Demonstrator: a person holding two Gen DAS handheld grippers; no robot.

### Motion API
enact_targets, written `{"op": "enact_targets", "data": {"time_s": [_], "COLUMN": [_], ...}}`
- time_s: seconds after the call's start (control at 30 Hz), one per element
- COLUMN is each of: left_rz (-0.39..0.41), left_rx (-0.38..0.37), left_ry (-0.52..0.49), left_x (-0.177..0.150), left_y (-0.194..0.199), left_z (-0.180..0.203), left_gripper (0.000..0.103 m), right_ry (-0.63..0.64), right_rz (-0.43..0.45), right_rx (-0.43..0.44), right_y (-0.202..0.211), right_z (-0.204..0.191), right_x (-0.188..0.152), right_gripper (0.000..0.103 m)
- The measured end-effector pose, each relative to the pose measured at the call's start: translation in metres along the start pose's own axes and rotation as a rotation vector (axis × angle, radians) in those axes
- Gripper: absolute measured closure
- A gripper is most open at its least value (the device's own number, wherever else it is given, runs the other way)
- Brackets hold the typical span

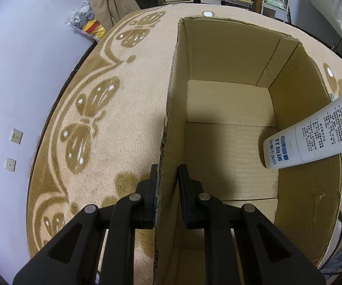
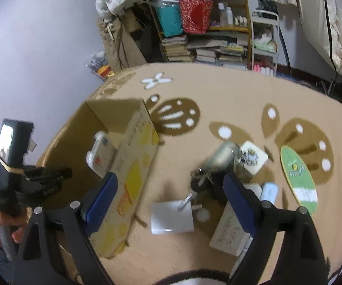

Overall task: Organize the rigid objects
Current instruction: 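Open the right gripper to drop the remote into the box, then grasp the white rectangular block with the right gripper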

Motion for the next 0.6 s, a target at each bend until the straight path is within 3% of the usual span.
{"op": "enact_targets", "data": {"time_s": [0.6], "left_rz": [0.010], "left_rx": [0.007], "left_ry": [-0.005], "left_x": [-0.003], "left_y": [0.004], "left_z": [0.001], "left_gripper": [0.089], "right_ry": [0.033], "right_rz": [-0.130], "right_rx": [-0.016], "right_y": [-0.045], "right_z": [0.000], "right_x": [-0.054], "right_gripper": [0.008]}}
Point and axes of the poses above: each gripper's, at about its wrist camera, not at the fingertips, and y roughly against the way its jaws point, z to its right, x to its top, the point moved 7 cm from there along -y, roughly the way its jaws point, and after that the axes turned 9 degrees about -x, right-handed, at the moved point
